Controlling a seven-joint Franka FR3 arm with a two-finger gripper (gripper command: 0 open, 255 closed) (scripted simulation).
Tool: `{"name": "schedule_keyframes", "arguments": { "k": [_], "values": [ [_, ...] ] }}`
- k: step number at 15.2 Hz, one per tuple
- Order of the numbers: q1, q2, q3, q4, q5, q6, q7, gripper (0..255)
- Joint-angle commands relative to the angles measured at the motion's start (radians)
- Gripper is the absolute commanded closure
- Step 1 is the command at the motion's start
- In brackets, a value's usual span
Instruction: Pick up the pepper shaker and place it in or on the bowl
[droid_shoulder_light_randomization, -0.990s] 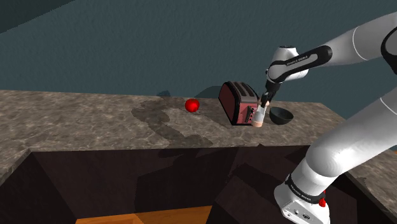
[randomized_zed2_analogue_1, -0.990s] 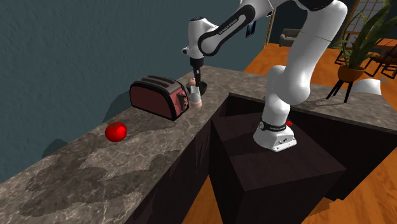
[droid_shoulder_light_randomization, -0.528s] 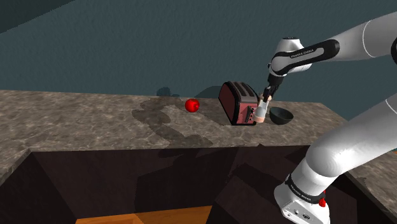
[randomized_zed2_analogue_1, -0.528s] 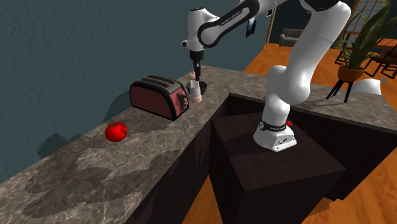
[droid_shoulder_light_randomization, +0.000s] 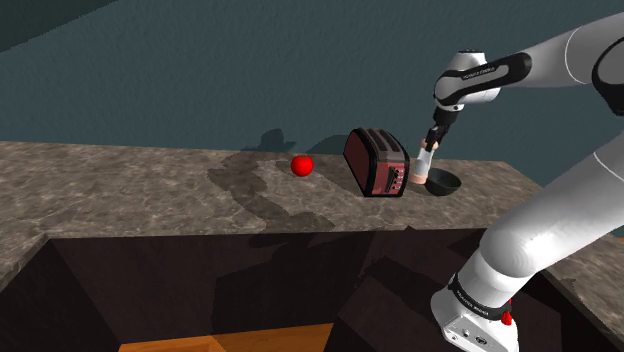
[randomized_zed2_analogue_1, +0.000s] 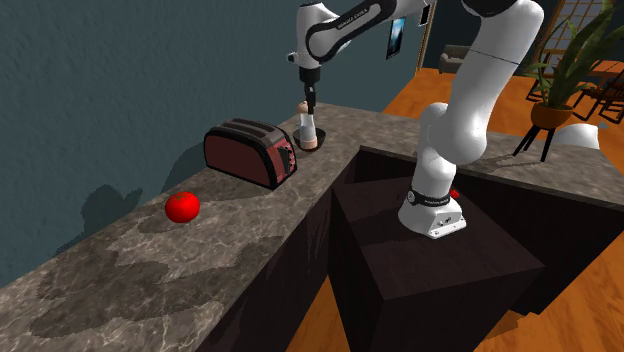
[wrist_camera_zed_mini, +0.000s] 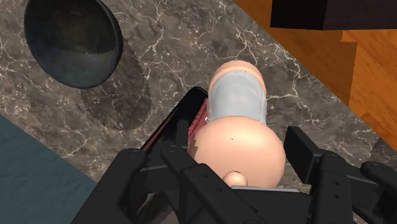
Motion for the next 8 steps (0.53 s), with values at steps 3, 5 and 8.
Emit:
{"name": "schedule_keyframes", "arguments": {
  "k": [3,5,8],
  "values": [
    [-0.014,0.089,-0.073,0.109,0.056,-0.009,-0.127,255],
    [-0.023,0.144,-0.107,0.172,0.097,-0.016,-0.196,255],
    [-0.046,0.237,-0.153,0.276,0.175,-0.034,-0.304,255]
  ]
}}
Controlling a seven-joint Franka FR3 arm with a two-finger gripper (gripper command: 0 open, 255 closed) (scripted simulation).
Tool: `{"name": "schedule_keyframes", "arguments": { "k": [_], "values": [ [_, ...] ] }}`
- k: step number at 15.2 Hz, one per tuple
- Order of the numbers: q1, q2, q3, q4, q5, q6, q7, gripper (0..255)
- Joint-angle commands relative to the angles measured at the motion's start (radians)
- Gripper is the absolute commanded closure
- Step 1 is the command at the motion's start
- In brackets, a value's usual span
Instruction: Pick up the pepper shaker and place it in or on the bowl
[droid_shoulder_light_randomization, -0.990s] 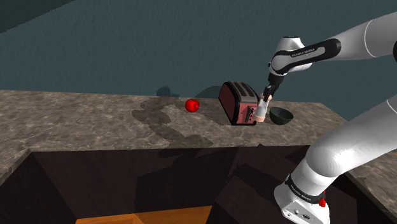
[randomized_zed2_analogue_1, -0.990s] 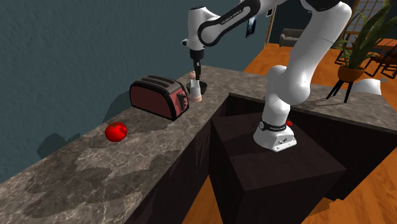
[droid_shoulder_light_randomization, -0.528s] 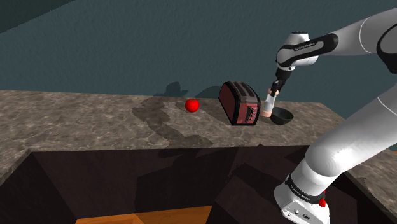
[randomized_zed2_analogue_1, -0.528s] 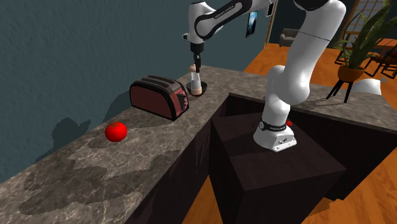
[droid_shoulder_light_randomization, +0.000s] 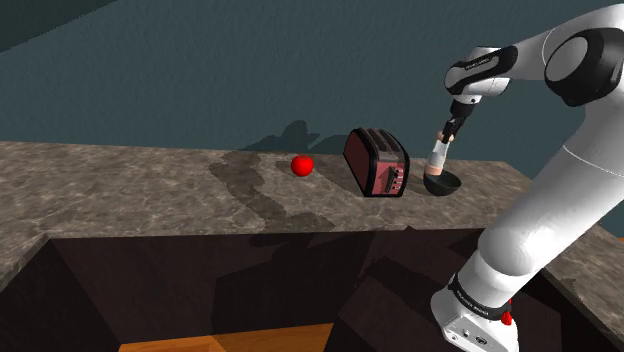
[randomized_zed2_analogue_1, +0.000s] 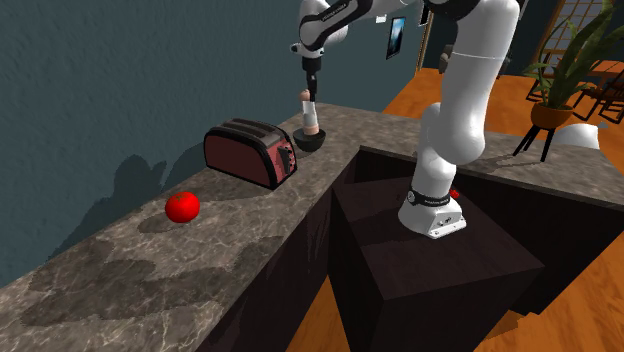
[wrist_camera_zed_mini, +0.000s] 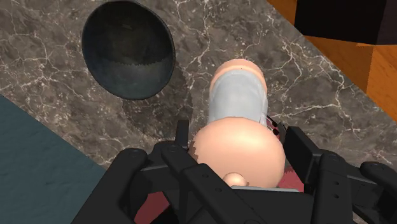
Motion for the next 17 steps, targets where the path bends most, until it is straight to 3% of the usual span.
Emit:
{"name": "schedule_keyframes", "arguments": {
  "k": [1,7,15,17],
  "values": [
    [-0.019,0.072,-0.029,0.082,0.062,-0.018,-0.081,255],
    [-0.144,0.297,-0.059,0.342,0.253,-0.101,-0.289,255],
    [-0.426,0.62,-0.01,0.823,0.459,-0.302,-0.457,255],
    [-0.42,0.618,-0.007,0.793,0.458,-0.274,-0.458,255]
  ]
}}
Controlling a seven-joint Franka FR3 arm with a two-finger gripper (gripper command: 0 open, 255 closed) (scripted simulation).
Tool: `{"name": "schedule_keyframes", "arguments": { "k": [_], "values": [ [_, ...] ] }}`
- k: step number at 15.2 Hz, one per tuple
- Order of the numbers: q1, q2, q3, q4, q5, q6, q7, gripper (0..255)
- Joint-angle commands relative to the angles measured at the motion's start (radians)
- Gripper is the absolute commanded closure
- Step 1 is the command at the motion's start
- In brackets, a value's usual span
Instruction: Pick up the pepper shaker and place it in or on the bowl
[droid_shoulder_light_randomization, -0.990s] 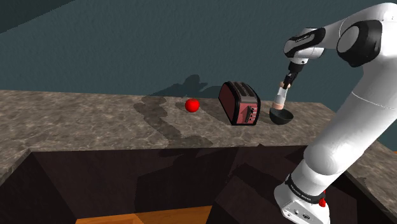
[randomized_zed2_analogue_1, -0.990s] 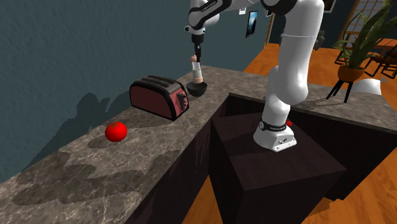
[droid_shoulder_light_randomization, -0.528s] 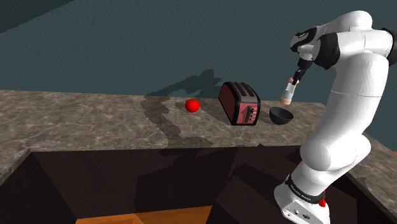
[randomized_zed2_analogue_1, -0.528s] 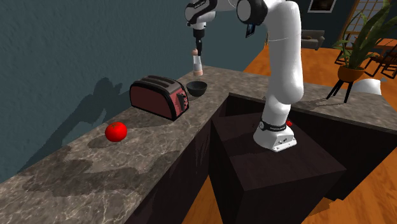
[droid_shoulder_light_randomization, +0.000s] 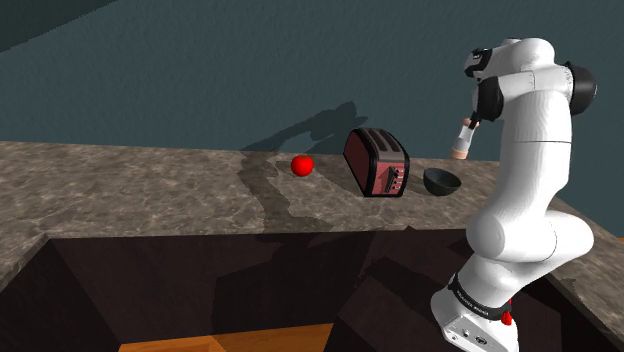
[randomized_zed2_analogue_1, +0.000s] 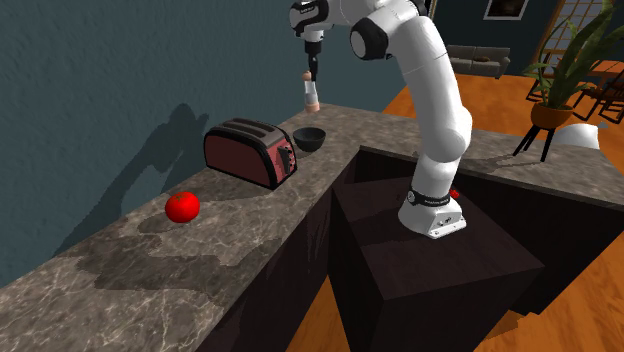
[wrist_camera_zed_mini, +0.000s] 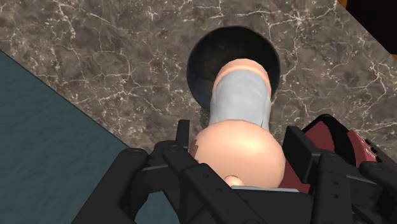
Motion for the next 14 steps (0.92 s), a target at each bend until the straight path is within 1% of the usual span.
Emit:
{"name": "schedule_keyframes", "arguments": {
  "k": [1,14],
  "values": [
    [-0.005,0.01,0.004,-0.007,0.007,0.016,-0.006,255],
    [0.016,0.032,0.018,-0.155,0.028,0.177,-0.022,255]
  ]
}}
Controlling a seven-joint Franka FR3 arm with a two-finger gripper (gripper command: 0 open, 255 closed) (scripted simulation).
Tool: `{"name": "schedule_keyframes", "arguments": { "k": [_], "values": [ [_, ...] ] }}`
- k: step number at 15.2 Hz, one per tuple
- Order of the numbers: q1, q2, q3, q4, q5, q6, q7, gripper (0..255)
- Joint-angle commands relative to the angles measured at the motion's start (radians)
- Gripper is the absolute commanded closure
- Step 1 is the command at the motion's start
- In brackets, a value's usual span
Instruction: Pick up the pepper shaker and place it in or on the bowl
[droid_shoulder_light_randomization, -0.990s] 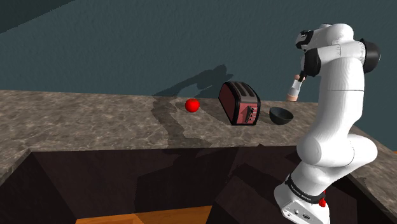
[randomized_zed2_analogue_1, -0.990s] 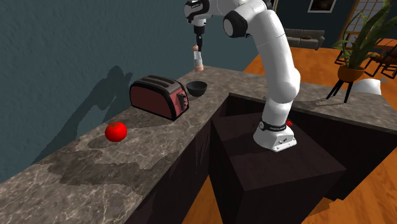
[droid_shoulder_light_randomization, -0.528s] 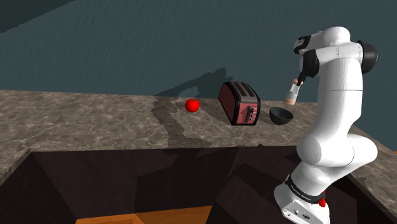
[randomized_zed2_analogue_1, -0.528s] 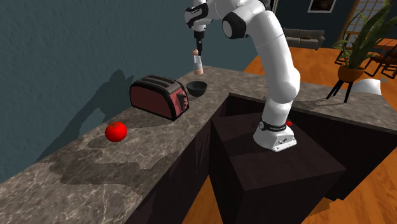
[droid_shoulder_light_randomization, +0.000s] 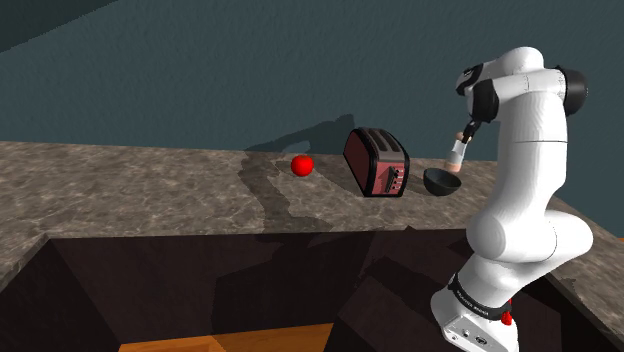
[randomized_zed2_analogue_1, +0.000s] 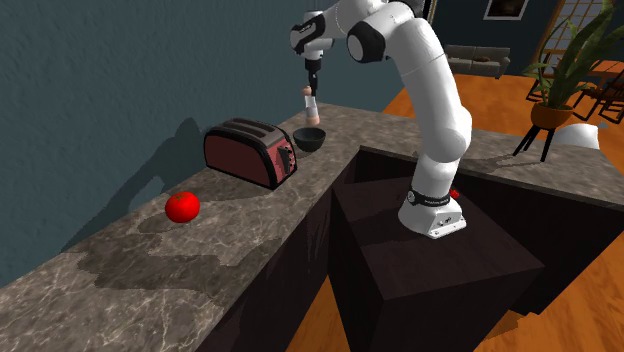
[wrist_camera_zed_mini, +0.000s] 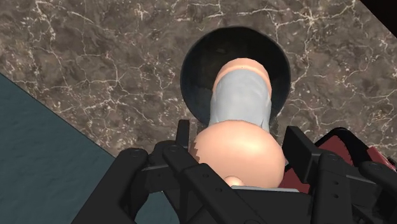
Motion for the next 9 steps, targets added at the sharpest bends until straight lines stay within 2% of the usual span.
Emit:
{"name": "schedule_keyframes", "arguments": {
  "k": [1,9],
  "values": [
    [0.002,0.006,0.003,-0.02,0.005,0.025,-0.003,255],
    [0.0,0.039,0.021,-0.079,0.03,0.112,-0.017,255]
  ]
}}
